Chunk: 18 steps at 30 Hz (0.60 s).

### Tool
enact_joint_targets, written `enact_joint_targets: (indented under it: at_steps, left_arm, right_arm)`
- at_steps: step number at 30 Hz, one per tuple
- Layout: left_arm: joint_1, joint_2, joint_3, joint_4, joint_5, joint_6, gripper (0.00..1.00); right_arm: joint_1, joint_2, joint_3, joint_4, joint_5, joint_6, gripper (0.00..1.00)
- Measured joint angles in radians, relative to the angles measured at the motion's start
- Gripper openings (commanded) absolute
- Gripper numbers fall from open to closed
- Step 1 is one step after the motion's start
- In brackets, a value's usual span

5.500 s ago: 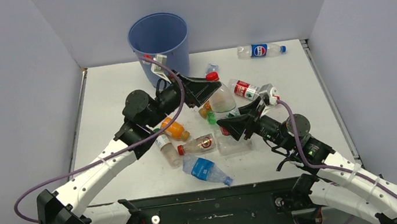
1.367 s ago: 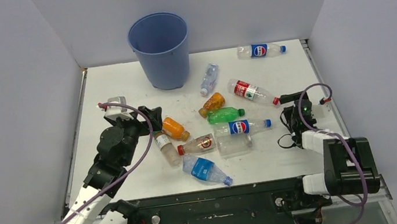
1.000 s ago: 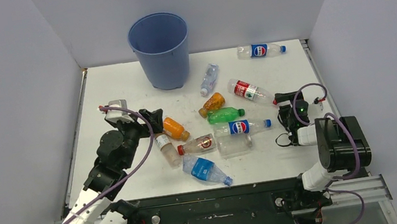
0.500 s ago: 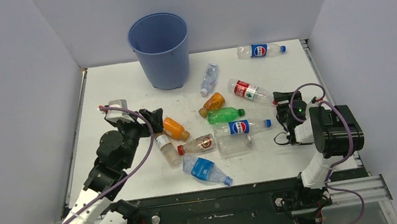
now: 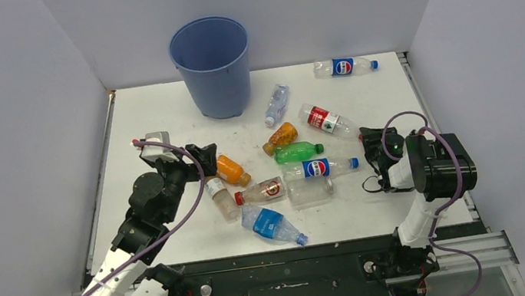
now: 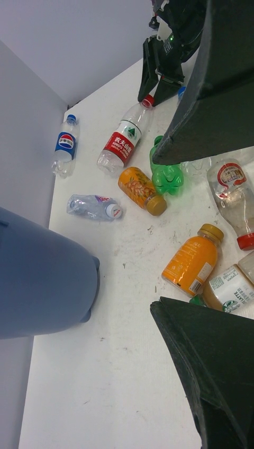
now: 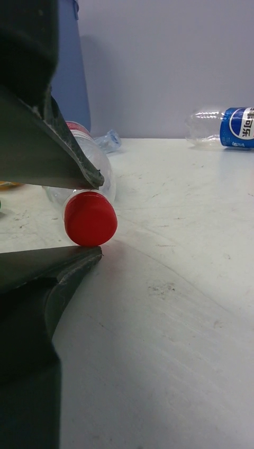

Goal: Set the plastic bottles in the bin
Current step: Pick up the plastic bottle at the center of the board.

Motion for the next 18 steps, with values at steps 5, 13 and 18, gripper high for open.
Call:
enact_joint_targets:
  at_steps: [5, 13, 18]
  left_arm:
    - [-0.003, 0.001, 0.0, 0.0, 0.0, 0.001, 0.96]
    - [-0.01, -0.003, -0.001, 0.0, -0.001, 0.003, 0.96]
    - [-0.014, -0.021, -0.001, 0.001, -0.021, 0.008, 0.96]
  right_arm:
    - [0.0, -0.013, -0.002, -0.014, -0.014, -0.009, 0.05]
    - [0.0, -0.279, -0.031, -0.151, -0.032, -0.054, 0.05]
    - [0.004, -0.575, -0.025, -0.277, -0.032, -0.122, 0.05]
